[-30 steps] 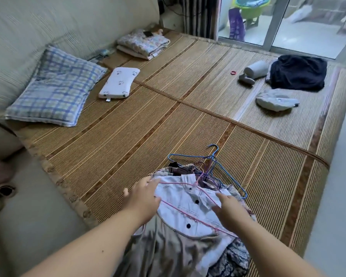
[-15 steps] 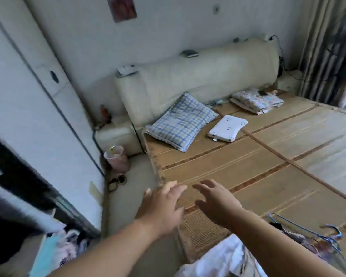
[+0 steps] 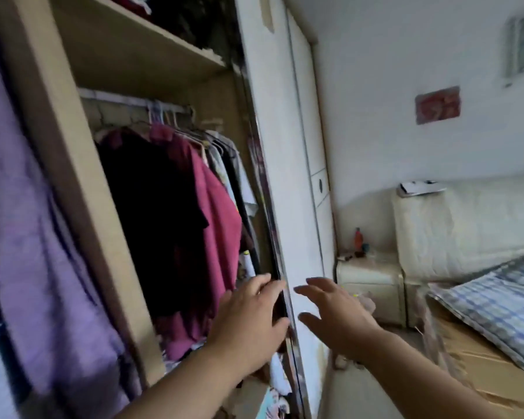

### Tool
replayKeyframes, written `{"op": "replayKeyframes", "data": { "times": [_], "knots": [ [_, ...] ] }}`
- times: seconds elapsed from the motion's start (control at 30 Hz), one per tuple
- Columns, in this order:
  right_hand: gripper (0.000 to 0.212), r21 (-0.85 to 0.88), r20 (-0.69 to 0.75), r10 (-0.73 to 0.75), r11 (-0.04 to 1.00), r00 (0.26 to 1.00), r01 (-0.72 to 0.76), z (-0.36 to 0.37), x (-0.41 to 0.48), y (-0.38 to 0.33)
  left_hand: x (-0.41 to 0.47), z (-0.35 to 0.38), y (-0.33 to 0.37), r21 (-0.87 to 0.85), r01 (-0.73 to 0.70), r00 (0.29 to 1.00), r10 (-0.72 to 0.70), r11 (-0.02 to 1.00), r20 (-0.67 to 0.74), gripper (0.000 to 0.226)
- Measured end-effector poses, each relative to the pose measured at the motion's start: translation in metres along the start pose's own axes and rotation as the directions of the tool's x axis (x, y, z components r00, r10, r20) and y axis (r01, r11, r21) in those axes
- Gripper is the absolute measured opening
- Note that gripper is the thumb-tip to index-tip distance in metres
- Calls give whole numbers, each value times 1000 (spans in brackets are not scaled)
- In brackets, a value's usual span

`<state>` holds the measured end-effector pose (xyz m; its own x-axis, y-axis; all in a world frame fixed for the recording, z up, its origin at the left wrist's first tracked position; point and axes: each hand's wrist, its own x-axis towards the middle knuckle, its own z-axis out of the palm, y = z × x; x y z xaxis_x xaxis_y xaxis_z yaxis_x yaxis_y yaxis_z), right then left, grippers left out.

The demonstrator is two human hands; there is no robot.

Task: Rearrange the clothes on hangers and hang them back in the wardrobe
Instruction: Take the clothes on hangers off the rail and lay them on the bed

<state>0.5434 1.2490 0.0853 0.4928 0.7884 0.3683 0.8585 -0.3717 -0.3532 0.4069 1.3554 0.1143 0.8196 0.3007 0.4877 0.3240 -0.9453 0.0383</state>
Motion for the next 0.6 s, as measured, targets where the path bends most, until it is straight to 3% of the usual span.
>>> {"op": "replayKeyframes", "data": {
  "times": [0.23, 0.47, 0.6],
  "knots": [
    [54, 117, -159, -289, 944, 944, 309, -28, 114, -105, 26, -99, -81, 268, 210, 948, -128, 940, -291, 61],
    [55, 164, -252, -478, 836, 841, 524, -68, 214, -141, 69, -172, -112, 434, 276, 779, 65, 858, -624, 46],
    [56, 212, -242, -553, 772, 797, 600, -84, 274, -153, 94, -209, -119, 497, 458, 692, 55, 737, -720, 54]
  ]
}}
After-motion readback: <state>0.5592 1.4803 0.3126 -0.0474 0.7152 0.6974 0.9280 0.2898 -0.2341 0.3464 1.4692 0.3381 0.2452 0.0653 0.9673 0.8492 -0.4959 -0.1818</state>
